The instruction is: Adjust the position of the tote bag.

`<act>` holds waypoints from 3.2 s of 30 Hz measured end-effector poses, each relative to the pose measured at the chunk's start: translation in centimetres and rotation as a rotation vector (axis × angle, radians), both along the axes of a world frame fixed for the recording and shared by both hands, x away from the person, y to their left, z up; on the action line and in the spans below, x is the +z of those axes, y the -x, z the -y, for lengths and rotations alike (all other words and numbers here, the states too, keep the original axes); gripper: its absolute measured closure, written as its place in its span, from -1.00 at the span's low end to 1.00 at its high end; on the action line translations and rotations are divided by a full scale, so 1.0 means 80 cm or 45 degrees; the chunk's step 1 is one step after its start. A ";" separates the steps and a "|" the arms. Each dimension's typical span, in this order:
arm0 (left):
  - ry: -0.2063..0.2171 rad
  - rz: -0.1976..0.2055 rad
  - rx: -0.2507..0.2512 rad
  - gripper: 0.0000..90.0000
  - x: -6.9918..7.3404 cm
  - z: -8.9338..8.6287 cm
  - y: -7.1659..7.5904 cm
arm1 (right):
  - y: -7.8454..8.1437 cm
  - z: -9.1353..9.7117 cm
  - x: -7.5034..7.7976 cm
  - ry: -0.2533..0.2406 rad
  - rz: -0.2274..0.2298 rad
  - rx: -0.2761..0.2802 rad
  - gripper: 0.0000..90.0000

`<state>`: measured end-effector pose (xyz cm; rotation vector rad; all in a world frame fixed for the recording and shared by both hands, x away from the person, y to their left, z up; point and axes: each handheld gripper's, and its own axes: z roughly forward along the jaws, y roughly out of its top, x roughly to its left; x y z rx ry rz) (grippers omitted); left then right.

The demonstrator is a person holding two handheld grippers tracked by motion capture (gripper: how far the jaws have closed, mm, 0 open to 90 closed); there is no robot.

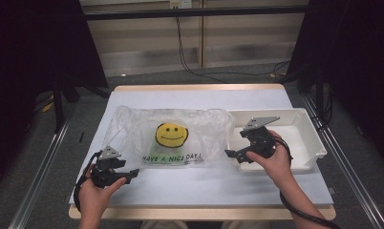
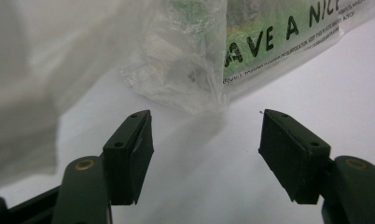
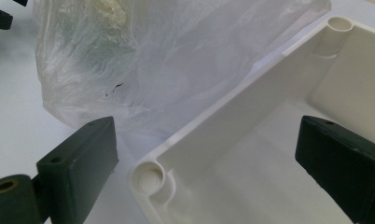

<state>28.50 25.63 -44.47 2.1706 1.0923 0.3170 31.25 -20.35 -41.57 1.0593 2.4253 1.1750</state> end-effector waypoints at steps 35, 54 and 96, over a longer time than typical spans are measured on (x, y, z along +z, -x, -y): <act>0.059 0.087 -0.202 0.32 0.033 0.058 -0.012 | -0.006 0.014 0.043 -0.055 0.016 -0.083 -0.33; 0.098 0.072 -0.212 0.24 0.040 0.089 -0.040 | -0.016 -0.029 0.083 -0.059 0.056 -0.001 -0.16; 0.047 0.168 -0.198 0.22 0.053 0.109 -0.064 | -0.073 -0.156 0.044 0.120 -0.019 0.270 0.05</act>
